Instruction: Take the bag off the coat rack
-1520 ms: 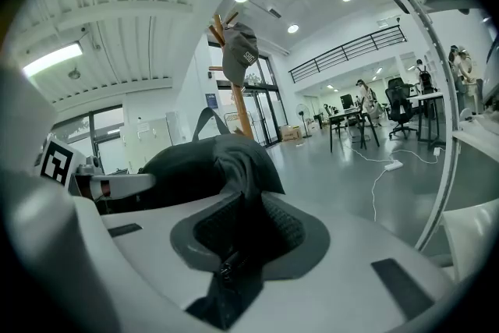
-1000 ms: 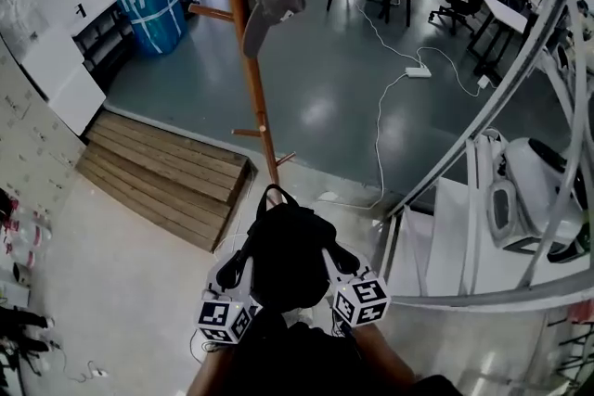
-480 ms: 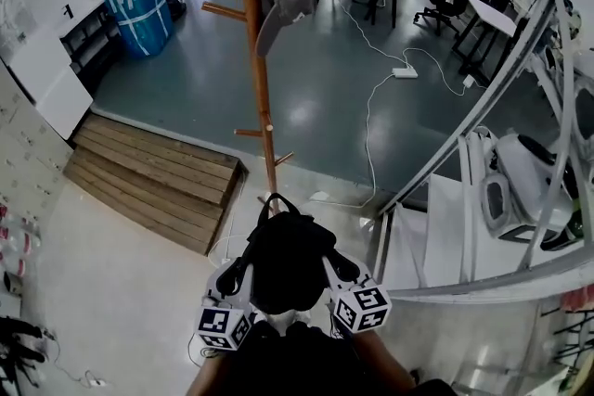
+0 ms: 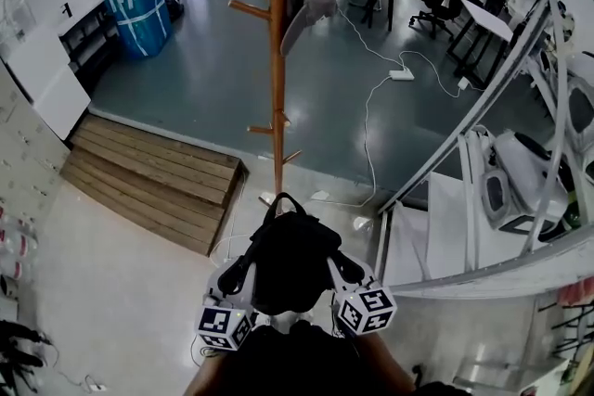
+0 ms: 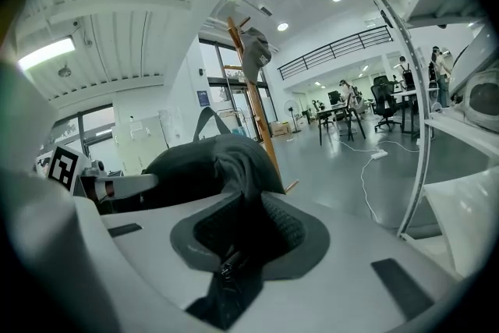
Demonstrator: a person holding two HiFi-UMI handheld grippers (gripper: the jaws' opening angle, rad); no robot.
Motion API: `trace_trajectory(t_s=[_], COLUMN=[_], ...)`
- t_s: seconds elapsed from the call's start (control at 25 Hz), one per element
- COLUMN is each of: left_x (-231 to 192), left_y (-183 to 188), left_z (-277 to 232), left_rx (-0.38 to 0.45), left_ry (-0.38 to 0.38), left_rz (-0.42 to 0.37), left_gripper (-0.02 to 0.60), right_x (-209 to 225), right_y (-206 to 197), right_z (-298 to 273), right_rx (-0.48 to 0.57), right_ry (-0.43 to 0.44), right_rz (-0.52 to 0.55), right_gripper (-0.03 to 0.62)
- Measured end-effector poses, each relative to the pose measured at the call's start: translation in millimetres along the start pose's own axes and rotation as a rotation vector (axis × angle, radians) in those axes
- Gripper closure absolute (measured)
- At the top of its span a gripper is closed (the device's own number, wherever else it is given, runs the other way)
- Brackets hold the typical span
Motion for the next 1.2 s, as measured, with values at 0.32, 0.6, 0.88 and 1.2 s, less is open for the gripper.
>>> trace_trajectory(t_s=[0.32, 0.6, 0.88, 1.2], left_x=[-9, -12, -11, -10], left_y=[1, -5, -7, -8], left_z=[15, 24, 28, 27], left_rx=[0.027, 0.043, 0.039, 0.021], left_ry=[-0.028, -0.052, -0.058, -0.058], left_rz=[0.011, 0.042, 0.061, 0.054], left_gripper=[0.497, 0.497, 0.495, 0.495], right_x=[-14, -19, -21, -19], right_y=[-8, -12, -18, -19], right_z=[10, 17, 24, 25], right_rx=[0.011, 0.020, 0.017, 0.015], right_ry=[-0.012, -0.017, -0.027, -0.027], right_rz=[-0.011, -0.011, -0.018, -0.010], right_gripper=[0.520, 0.520, 0.520, 0.520])
Point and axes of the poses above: the fingertips, and each gripper's own axes: z backward along the fingers, x to its right, y out of its top, the point moved 9 cm from there along z, backward along the fingers, and after that the axes turned 13 degrees about -z, right-handed, at the moved point
